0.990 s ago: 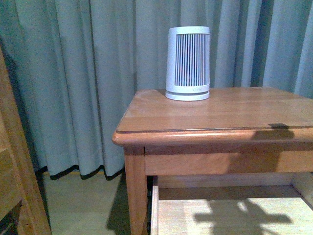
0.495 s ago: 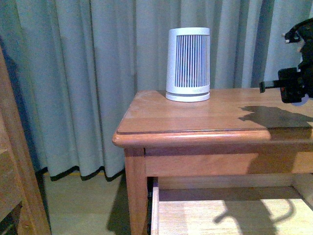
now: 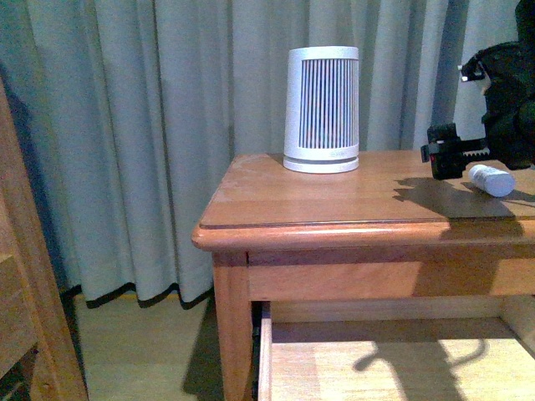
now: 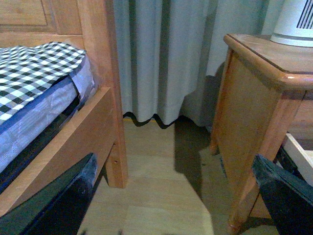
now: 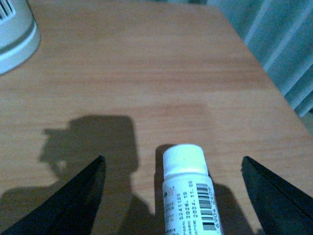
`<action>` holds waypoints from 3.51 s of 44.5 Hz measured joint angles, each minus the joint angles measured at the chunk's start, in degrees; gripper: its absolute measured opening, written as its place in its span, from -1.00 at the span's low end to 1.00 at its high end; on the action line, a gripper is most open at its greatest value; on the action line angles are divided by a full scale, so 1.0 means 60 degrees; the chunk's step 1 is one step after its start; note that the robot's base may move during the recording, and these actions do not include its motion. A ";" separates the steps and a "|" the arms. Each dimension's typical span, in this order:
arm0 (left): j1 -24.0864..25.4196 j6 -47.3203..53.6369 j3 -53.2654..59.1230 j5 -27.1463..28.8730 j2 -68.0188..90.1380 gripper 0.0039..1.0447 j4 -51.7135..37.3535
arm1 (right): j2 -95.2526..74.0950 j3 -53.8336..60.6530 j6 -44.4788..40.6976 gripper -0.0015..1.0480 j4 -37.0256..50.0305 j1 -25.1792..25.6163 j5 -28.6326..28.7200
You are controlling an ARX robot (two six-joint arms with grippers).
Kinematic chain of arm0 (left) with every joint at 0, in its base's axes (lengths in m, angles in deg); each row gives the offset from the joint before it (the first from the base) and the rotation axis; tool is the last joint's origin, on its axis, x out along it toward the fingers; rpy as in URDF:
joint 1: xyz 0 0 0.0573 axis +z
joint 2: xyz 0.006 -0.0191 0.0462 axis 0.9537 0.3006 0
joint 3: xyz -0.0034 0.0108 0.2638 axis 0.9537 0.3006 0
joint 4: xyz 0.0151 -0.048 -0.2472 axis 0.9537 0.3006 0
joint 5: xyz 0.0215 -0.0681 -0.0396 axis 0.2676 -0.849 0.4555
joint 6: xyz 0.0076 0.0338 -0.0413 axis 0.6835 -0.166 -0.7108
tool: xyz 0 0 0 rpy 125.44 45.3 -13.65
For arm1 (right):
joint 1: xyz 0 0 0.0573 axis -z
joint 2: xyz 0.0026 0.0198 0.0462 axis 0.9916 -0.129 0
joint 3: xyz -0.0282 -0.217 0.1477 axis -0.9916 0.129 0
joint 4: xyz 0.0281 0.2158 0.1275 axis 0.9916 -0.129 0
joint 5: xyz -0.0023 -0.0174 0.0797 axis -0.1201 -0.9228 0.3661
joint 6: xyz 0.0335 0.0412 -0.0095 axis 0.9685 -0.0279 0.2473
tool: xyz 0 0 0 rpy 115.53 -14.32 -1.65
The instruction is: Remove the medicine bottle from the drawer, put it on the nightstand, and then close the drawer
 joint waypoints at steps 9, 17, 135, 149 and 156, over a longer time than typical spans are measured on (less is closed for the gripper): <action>0.0000 0.0000 0.0000 0.0000 0.0000 0.88 0.0000 | 0.2452 0.1654 -0.0550 0.87 0.1366 -0.0251 -0.0492; 0.0000 0.0000 0.0000 0.0000 0.0000 0.88 0.0000 | 0.5963 0.4612 0.0080 0.87 0.1373 -0.0525 -0.0404; 0.0004 0.0000 0.0000 0.0000 0.0000 0.88 0.0000 | 1.0772 1.0306 0.0426 0.87 0.1155 0.0437 0.0474; 0.0000 0.0000 0.0000 0.0000 0.0000 0.88 0.0000 | 1.5362 1.0943 0.0514 0.87 -0.2310 0.0739 0.0900; 0.0000 0.0000 0.0000 0.0000 0.0000 0.88 0.0000 | 1.6130 1.1340 0.0444 0.66 -0.1963 0.0630 0.2244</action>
